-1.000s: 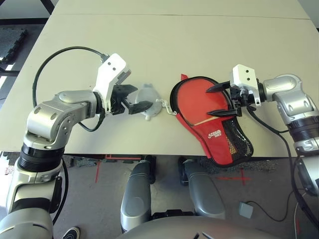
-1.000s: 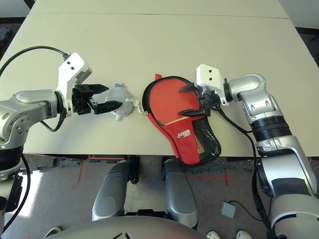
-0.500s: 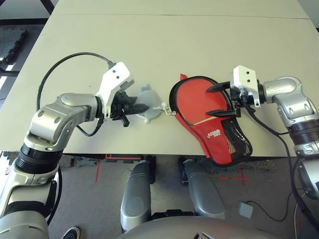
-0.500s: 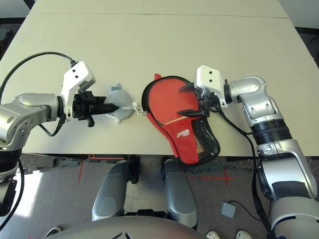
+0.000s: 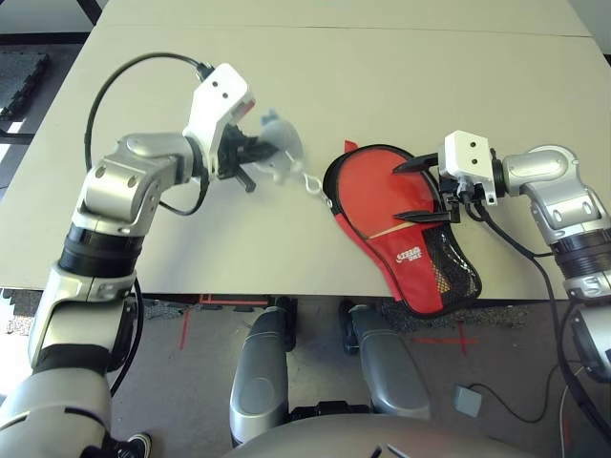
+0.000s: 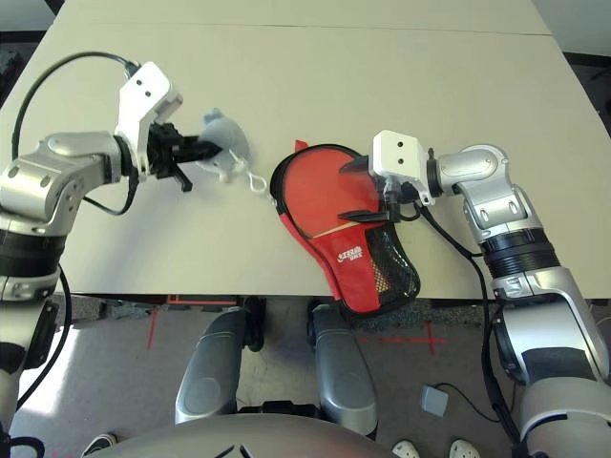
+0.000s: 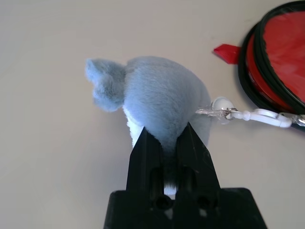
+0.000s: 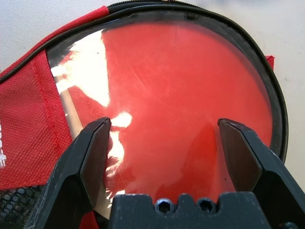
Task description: Store the ping-pong paddle in its case and zip it.
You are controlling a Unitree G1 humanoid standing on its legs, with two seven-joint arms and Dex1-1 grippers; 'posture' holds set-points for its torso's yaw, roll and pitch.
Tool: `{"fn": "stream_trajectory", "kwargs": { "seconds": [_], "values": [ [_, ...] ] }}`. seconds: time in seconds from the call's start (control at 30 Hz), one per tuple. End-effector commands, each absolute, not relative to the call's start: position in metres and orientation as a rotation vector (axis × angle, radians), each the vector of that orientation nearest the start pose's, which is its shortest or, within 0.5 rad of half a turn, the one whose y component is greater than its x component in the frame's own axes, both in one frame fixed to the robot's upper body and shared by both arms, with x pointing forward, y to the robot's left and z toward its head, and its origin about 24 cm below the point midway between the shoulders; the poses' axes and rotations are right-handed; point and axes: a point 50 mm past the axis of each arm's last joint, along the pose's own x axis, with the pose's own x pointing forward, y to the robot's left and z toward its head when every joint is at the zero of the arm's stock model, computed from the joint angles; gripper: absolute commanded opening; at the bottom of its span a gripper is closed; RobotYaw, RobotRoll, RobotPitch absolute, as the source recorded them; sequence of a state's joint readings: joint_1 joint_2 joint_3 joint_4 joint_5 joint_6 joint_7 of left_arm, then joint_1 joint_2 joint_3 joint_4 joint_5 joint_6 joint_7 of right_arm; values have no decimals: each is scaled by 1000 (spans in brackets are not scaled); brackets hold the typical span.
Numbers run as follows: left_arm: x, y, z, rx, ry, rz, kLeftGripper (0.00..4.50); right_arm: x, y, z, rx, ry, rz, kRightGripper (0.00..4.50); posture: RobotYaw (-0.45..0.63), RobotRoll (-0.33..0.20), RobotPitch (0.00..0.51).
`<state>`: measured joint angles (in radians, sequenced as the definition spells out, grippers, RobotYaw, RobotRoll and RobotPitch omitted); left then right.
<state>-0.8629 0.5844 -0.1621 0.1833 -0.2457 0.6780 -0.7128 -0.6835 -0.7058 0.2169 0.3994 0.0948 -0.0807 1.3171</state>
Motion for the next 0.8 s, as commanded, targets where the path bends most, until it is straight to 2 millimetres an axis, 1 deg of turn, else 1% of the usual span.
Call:
{"fn": "stream_trajectory", "kwargs": {
  "seconds": [0.03, 0.3, 0.43, 0.53, 0.63, 0.8],
  "values": [
    [372, 168, 217, 400, 123, -616, 20, 314, -210, 104, -778, 429, 1294, 4500, 64, 0, 333],
    [408, 142, 227, 363, -39, -478, 20, 308, -212, 99, -781, 442, 1294, 4500, 39, 0, 339],
    [421, 130, 235, 325, -139, -379, 20, 307, -211, 98, -779, 446, 1290, 4500, 27, 0, 342],
    [425, 123, 238, 302, -185, -335, 20, 305, -211, 96, -778, 450, 1289, 4500, 22, 0, 343],
    [427, 112, 243, 276, -241, -302, 19, 302, -212, 94, -776, 457, 1286, 4500, 11, 0, 347],
    [425, 89, 249, 228, -295, -332, 19, 300, -212, 93, -773, 461, 1281, 4500, 3, 0, 348]
  ]
}}
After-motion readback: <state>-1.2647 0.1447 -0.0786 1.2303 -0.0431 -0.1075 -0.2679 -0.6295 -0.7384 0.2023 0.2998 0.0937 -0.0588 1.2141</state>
